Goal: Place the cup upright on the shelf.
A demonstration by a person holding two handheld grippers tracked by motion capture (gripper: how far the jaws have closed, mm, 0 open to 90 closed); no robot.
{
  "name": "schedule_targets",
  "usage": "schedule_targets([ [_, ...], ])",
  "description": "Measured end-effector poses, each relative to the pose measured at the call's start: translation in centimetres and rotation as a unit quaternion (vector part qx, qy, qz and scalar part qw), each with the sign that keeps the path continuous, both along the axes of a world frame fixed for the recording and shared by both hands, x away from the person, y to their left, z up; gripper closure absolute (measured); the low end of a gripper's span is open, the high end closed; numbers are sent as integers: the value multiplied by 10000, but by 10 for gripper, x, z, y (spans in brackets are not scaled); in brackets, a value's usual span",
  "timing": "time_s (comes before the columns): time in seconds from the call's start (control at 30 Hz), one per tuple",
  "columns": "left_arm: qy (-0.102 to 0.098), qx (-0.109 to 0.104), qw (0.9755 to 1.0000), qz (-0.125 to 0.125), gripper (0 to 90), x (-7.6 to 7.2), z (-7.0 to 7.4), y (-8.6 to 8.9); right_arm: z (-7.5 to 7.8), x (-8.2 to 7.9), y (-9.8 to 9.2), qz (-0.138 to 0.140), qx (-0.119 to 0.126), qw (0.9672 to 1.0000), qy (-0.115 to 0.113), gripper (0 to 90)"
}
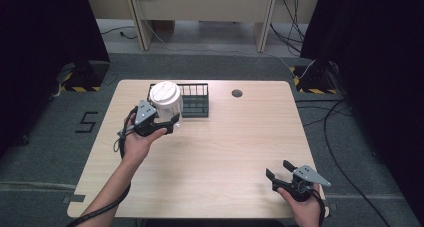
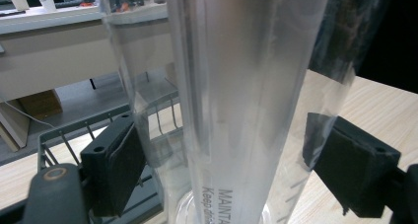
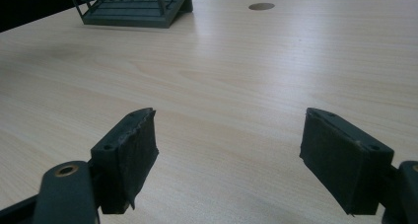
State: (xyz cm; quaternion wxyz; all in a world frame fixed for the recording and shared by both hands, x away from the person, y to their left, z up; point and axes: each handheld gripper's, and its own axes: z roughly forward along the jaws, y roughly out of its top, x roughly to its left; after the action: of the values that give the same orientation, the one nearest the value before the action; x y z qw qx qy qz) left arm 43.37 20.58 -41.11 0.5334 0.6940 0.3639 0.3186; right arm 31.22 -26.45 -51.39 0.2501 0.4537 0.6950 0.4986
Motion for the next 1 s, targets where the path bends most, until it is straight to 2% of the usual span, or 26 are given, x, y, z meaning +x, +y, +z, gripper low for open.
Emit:
schedule_targets([
  [1.0, -10, 19, 10000, 53, 175, 24, 11, -2, 0, 0, 0, 8, 3, 10000, -5, 222],
])
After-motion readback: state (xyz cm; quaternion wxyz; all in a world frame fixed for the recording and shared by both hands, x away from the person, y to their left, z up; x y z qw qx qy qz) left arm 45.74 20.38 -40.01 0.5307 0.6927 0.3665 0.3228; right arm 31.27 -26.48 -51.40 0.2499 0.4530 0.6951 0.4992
